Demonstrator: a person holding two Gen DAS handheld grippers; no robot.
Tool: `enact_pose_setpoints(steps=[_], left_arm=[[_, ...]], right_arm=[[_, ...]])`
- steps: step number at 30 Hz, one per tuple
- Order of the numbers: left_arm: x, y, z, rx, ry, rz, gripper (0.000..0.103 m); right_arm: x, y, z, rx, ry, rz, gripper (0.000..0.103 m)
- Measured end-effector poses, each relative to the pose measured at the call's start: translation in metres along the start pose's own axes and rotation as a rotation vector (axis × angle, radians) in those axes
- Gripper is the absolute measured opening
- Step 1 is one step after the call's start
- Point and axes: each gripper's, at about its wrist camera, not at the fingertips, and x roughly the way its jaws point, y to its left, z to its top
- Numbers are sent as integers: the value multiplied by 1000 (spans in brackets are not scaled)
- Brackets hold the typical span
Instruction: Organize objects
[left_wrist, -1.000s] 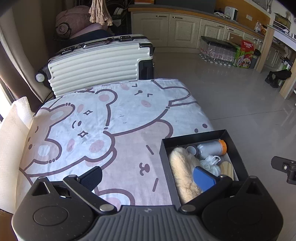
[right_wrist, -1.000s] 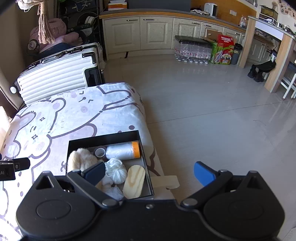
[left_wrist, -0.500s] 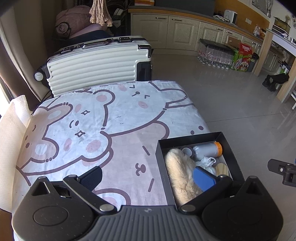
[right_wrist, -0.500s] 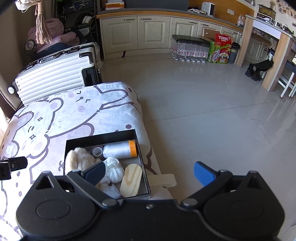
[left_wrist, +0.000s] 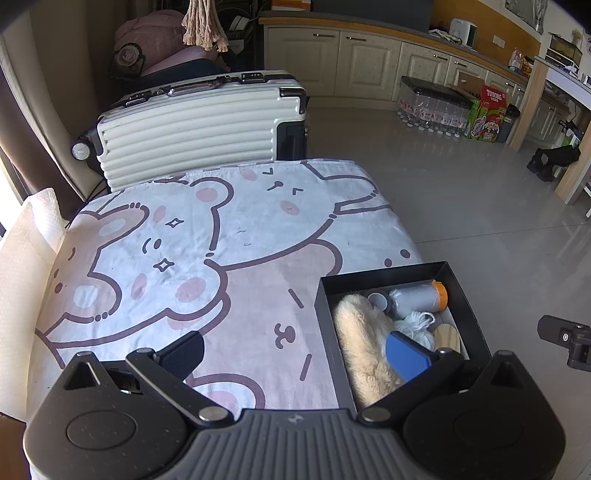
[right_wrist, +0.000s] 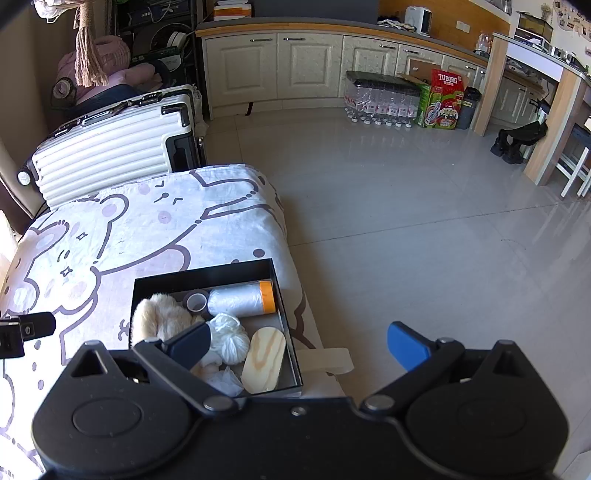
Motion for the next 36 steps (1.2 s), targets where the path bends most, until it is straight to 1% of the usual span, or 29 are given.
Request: enact_pose_setpoints(steps=[36], left_arm=[[0,-1,-4,11,1,4,103]], right_arm=[[-1,7,1,-16,-14,5,103]])
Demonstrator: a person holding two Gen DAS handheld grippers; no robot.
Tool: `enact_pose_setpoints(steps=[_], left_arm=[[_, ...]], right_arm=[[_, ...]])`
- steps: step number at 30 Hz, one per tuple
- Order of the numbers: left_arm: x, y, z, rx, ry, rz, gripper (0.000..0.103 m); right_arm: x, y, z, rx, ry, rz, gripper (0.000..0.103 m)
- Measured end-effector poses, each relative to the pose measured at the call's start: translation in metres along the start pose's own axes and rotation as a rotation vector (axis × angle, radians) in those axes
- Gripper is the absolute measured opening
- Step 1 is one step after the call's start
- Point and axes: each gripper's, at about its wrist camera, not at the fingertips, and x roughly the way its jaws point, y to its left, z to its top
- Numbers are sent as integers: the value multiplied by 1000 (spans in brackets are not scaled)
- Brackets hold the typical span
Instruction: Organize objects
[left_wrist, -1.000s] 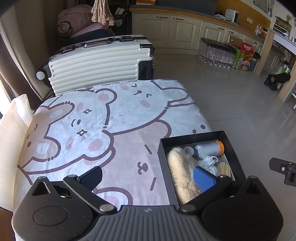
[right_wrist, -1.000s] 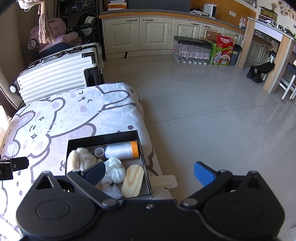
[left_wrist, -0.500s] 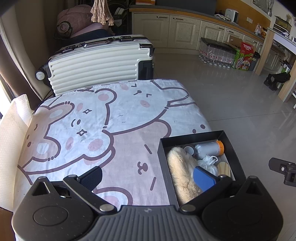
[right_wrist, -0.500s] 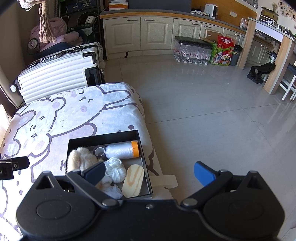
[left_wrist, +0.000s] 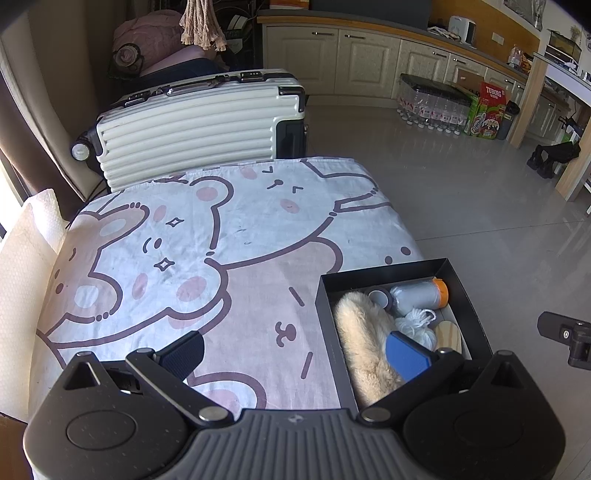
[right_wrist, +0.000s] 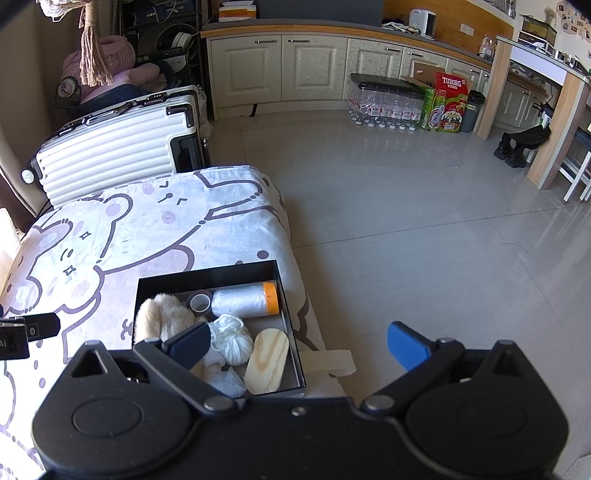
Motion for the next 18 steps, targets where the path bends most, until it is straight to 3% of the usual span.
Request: enact_pose_setpoints(steps=[18], left_arm=[[1,0,0,0,3,0,103]], right_arm=[[2,1,-1,-9,-1,6,103]])
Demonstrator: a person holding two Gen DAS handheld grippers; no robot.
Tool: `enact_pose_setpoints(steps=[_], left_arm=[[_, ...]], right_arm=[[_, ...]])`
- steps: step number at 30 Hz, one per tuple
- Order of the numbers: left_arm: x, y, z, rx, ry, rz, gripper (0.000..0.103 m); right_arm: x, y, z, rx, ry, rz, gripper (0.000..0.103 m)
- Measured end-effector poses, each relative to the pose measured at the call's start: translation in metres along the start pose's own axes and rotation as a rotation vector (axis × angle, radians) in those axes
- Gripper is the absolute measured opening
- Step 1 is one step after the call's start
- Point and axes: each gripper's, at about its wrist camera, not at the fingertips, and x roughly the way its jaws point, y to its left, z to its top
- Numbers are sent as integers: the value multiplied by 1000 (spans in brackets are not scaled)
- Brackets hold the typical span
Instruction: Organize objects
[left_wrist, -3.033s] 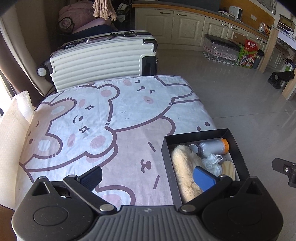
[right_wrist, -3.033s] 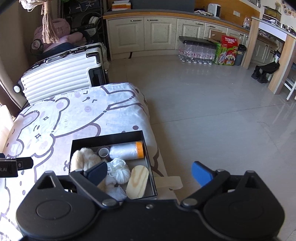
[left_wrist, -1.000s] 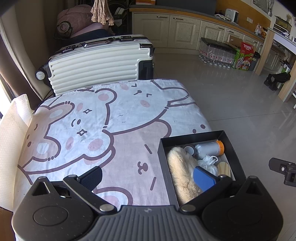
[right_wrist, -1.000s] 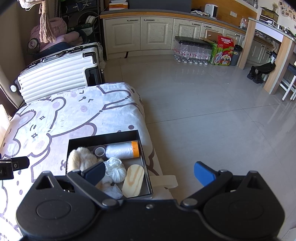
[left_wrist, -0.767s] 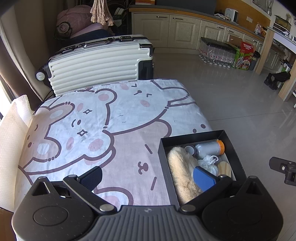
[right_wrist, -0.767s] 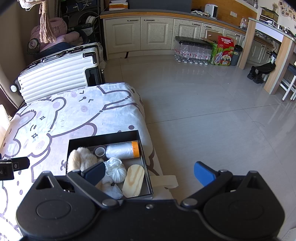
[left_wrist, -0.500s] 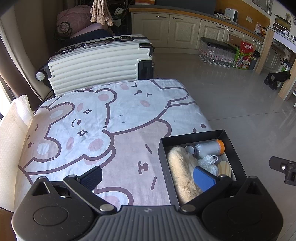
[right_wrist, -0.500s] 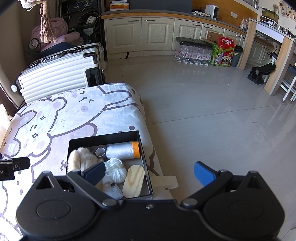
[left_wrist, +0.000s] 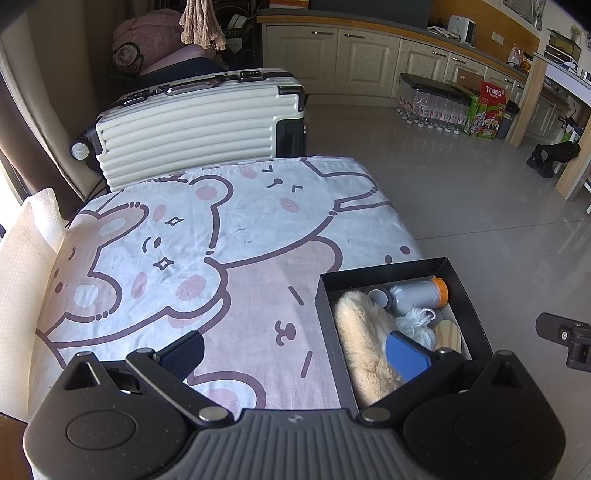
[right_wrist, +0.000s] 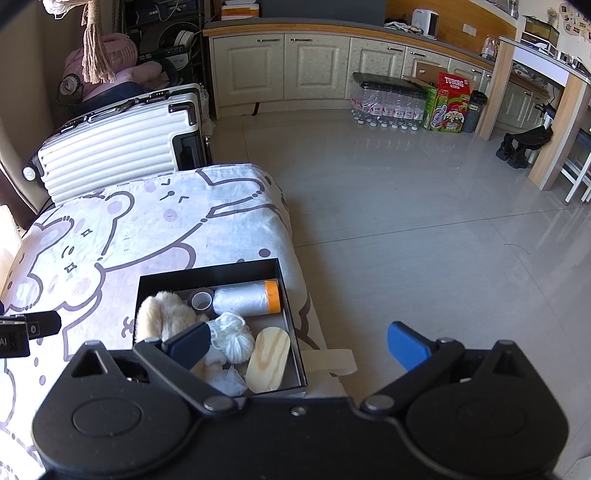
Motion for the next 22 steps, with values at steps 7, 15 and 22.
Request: enact_pose_setpoints(steps=[7,15,22], left_arm=[[0,0,0,0,0,0,103],[0,-1,0,1,1,-2,103],[0,-2,0,2,5,0,103]], right_arm=[[0,0,-1,-2,-1,3,103],[2,1,-2,-8,-1,5,103],[2,0,-2,-9,-1,6,103]])
